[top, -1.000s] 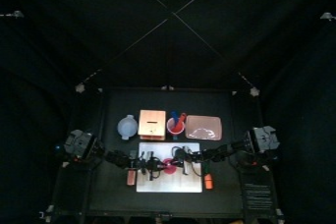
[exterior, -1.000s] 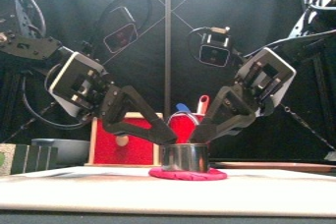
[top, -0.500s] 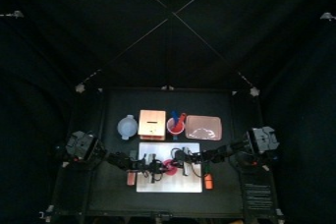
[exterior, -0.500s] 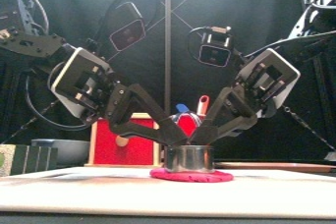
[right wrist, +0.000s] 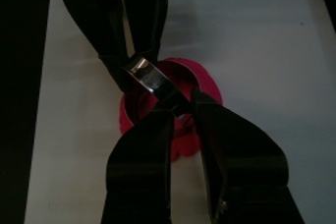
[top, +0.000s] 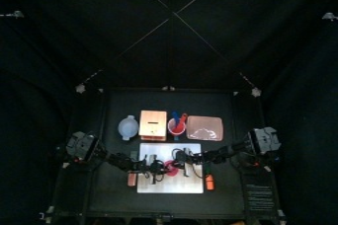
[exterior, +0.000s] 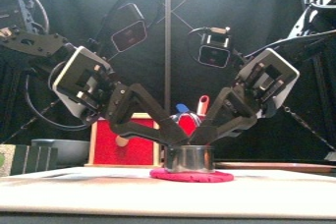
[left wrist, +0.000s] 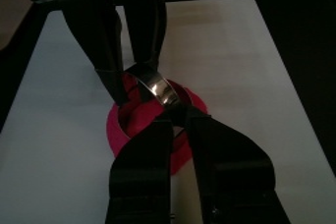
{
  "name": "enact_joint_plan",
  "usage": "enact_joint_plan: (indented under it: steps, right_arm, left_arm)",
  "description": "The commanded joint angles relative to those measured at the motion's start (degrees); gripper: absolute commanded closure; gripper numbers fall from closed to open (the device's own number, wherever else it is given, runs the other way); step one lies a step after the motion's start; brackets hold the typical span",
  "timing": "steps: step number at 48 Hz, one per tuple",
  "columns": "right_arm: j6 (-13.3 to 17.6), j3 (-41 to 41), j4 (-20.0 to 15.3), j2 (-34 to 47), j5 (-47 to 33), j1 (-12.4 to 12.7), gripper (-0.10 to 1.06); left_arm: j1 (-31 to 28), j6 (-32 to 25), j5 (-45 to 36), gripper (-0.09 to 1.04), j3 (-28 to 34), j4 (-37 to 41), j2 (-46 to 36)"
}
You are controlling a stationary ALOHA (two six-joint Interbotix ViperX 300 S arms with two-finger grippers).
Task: Get the cutter from the drawer then cut the dough then place the extra dough in the bowl
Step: Cut the dough
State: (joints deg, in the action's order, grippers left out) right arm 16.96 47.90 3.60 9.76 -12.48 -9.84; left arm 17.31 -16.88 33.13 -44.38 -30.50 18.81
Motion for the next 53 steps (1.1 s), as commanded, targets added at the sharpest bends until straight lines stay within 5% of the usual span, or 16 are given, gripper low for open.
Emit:
enact_joint_plan:
  steps: [1, 53]
  right_arm:
    - [0.5, 0.9, -0.7, 3.2, 3.7, -2.7, 0.53]
    - [0.5, -1.6, -0.7, 3.3, 4.0, -4.9, 0.53]
  left_arm:
    - [-2.0, -0.7, -2.0, 0.48, -4.0, -1.2, -0.9]
    - [-5.8, -2.4, -2.4, 0.49, -4.7, -1.4, 0.6]
